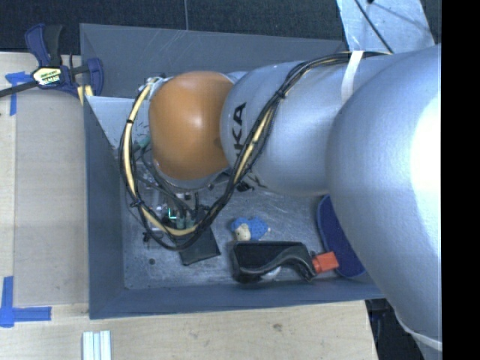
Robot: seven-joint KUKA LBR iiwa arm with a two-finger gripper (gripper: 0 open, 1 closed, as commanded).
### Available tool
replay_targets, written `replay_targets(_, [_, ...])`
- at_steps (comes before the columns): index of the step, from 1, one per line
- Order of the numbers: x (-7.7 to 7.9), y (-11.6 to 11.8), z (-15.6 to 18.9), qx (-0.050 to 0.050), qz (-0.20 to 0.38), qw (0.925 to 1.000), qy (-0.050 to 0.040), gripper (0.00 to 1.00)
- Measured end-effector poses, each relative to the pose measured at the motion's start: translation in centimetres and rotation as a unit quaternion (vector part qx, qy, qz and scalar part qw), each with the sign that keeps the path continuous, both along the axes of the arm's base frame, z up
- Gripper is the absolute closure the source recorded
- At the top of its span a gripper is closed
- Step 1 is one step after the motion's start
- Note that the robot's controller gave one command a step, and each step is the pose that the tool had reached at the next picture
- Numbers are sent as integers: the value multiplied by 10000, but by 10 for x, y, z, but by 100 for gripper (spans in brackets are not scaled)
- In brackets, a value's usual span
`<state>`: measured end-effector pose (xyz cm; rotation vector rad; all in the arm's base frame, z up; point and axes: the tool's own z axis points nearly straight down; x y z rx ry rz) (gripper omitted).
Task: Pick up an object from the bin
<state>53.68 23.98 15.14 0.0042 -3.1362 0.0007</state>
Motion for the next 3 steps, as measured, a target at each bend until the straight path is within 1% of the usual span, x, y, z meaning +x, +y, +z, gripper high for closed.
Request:
replay_targets(1, [-3, -85, -84, -11, 845, 9964, -12, 0])
replay_targets(2, [-2, -81, -80, 10, 858, 9963, -50, 100])
replay_targets(3, [-27, -55, 34, 21, 984, 9951, -79, 100])
